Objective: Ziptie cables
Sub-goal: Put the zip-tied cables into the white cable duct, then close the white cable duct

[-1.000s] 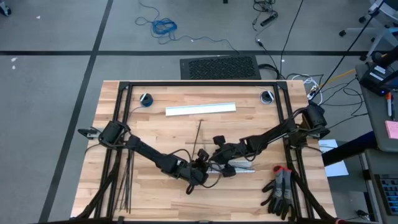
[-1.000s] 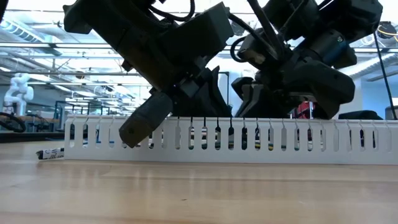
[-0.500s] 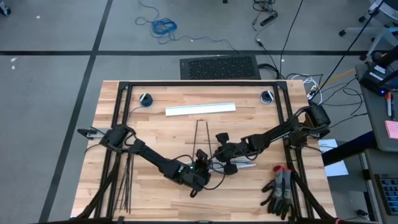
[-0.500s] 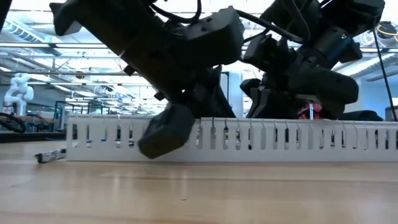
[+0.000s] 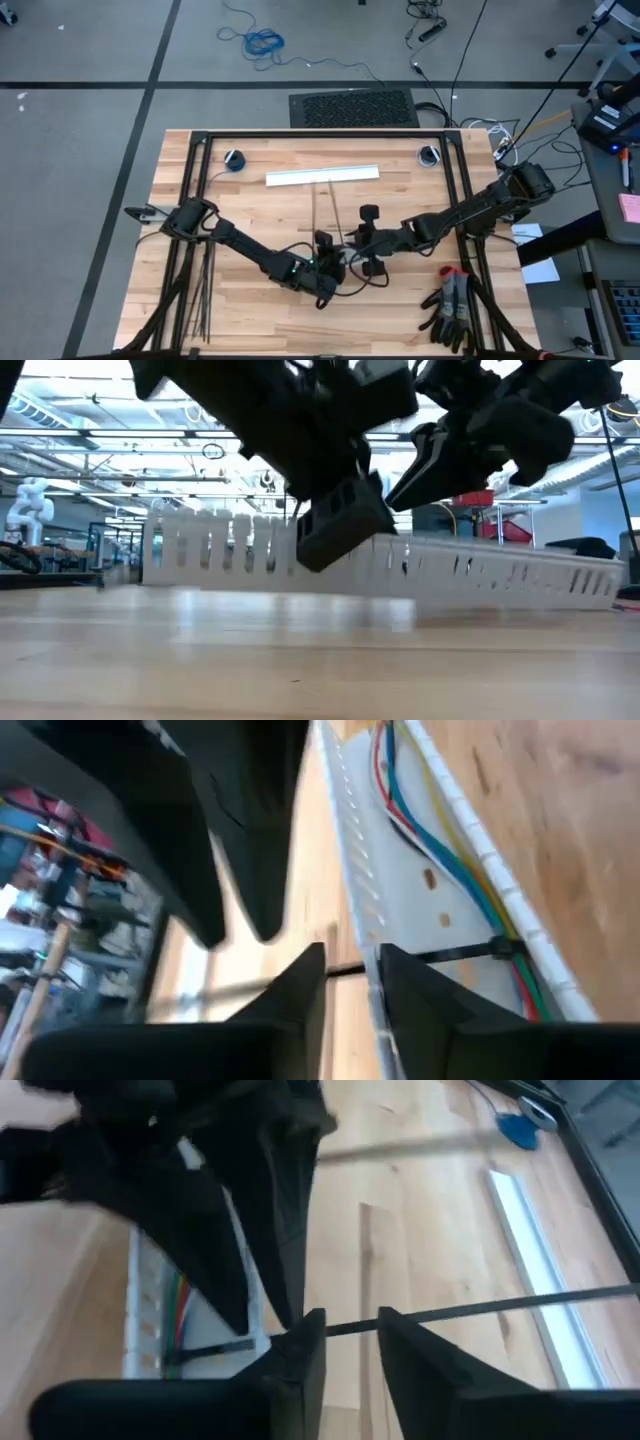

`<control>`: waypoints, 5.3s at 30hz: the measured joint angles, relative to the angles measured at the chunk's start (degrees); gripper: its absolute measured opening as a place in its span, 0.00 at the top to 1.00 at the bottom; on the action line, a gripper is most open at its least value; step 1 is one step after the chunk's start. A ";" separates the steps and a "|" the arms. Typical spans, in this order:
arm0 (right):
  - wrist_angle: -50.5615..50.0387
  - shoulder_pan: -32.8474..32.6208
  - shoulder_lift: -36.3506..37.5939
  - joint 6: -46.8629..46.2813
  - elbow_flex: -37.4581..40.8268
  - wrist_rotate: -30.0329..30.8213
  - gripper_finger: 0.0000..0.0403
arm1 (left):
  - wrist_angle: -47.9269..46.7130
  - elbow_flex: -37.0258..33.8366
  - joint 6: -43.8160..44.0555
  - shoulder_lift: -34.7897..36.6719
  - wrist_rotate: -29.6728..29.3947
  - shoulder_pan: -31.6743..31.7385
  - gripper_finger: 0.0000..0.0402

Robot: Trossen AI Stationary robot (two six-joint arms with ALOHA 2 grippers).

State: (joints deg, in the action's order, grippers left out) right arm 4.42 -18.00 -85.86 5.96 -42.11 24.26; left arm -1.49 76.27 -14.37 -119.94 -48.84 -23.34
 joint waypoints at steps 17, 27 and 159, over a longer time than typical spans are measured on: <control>-25.42 -1.87 1.14 -18.35 -0.09 2.85 0.79 | -14.67 -1.51 10.73 5.46 -5.69 -2.62 0.64; -40.09 -9.94 5.98 -29.92 -1.88 14.92 0.80 | -30.80 -1.38 27.66 17.84 -18.73 -5.20 0.64; -30.54 55.20 -28.06 26.07 -29.46 -36.88 0.79 | 1.48 -22.69 3.19 23.89 25.91 41.10 0.64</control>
State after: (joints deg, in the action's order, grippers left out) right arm -26.12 37.20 -113.93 32.03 -71.57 -12.63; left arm -0.01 53.58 -11.17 -96.05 -22.94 17.76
